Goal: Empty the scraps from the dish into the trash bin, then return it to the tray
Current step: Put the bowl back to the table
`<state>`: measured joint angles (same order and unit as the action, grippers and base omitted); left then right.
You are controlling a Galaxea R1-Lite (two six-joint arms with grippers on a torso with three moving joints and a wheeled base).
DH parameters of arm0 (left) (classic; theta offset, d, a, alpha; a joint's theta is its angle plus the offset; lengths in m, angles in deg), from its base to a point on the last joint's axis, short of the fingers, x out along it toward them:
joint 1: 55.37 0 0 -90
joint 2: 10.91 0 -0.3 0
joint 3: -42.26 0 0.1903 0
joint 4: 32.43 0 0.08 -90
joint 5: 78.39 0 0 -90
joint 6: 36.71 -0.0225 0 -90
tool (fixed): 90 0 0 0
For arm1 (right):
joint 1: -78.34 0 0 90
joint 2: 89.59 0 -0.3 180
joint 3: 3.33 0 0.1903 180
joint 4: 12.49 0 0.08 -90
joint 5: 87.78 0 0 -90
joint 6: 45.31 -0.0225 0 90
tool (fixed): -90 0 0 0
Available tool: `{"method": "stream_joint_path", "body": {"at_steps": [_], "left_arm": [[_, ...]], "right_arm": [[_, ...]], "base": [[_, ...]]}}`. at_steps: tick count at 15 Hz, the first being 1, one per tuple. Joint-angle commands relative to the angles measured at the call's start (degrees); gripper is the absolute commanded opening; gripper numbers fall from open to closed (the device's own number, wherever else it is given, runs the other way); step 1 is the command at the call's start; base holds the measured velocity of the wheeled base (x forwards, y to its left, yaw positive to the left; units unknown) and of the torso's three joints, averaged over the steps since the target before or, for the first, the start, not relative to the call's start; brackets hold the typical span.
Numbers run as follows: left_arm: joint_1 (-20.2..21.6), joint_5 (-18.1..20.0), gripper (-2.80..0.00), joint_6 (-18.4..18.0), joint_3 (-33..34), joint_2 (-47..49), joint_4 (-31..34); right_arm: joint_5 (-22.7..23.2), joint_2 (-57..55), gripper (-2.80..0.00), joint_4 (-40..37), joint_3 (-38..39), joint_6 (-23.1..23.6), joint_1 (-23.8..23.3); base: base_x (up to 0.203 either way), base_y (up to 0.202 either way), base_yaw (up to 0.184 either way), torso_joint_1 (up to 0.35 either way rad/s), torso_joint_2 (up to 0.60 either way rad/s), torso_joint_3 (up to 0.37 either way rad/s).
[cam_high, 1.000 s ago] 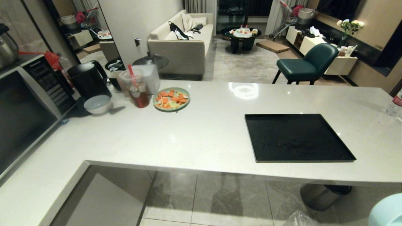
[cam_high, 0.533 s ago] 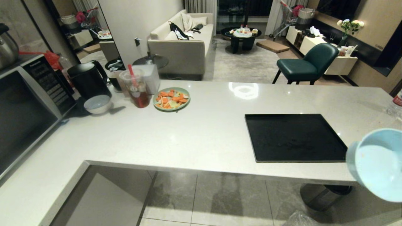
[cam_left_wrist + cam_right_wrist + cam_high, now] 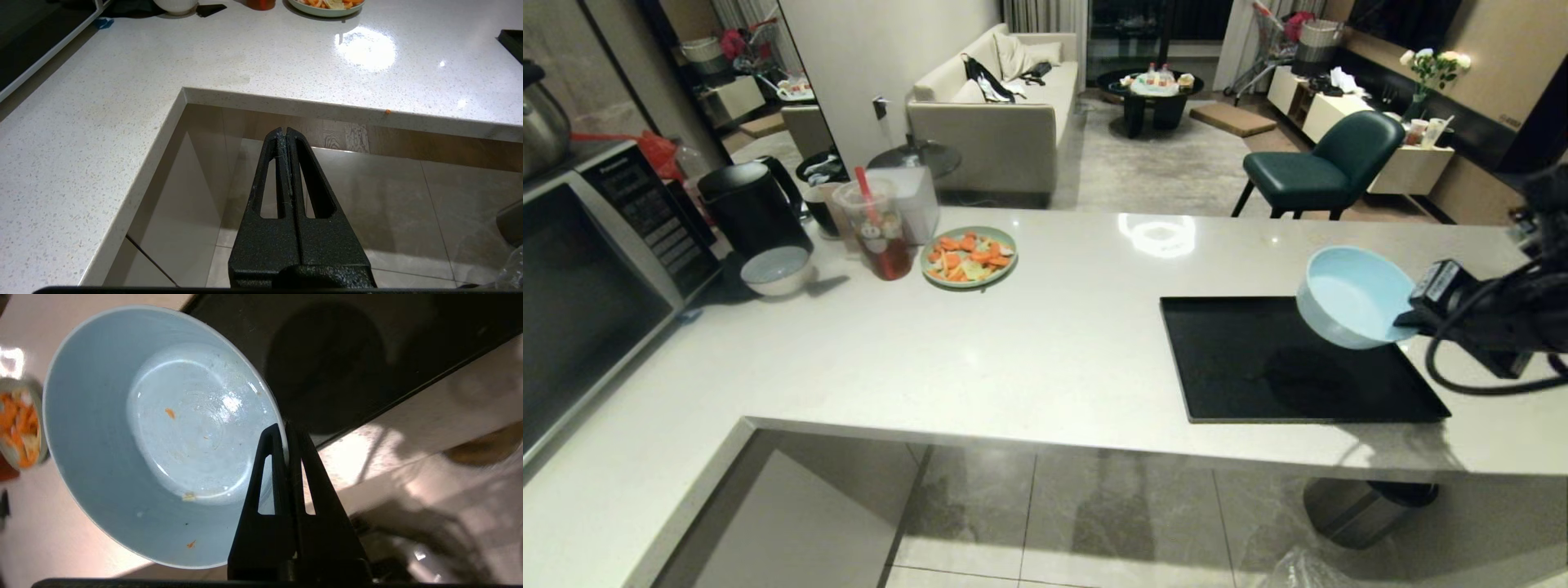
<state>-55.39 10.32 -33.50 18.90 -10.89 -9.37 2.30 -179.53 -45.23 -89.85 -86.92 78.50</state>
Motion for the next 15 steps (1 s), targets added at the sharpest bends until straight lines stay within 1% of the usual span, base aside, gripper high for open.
{"method": "stream_joint_path", "body": {"at_steps": [1,2,4,7,9,15], "left_arm": [[0.02,-0.03,-2.8,0.03,0.0,0.05,-0.05],[0.02,-0.03,-2.8,0.04,0.0,-0.01,-0.05],[-0.01,-0.03,-2.8,0.04,0.0,0.06,-0.05],[0.02,-0.03,-2.8,0.03,0.0,0.06,-0.05],[0.01,-0.03,-2.8,0.03,0.0,-0.02,-0.05],[0.02,-0.03,-2.8,0.03,0.0,0.06,-0.05]], "right_arm": [[-0.04,-11.6,-2.8,-0.63,-3.71,-7.54,0.78],[-0.06,-13.59,-2.8,-0.63,-4.13,-9.74,1.22],[-0.33,-17.19,-2.8,-0.37,-5.9,-11.78,1.91],[-1.58,-22.79,-2.8,-1.1,-13.22,-15.6,2.1],[-1.73,-25.32,-2.8,-2.23,-16.36,-16.27,2.18],[-1.83,-28.62,-2.8,-2.58,-16.75,-16.3,2.21]], "base": [[0.0,0.0,0.0,0.0,0.0,0.0],[0.0,0.0,0.0,0.0,0.0,0.0],[0.0,0.0,0.0,0.0,0.0,0.0],[0.0,0.0,0.0,0.0,0.0,0.0],[0.0,0.0,0.0,0.0,0.0,0.0],[0.0,0.0,0.0,0.0,0.0,0.0]]}}
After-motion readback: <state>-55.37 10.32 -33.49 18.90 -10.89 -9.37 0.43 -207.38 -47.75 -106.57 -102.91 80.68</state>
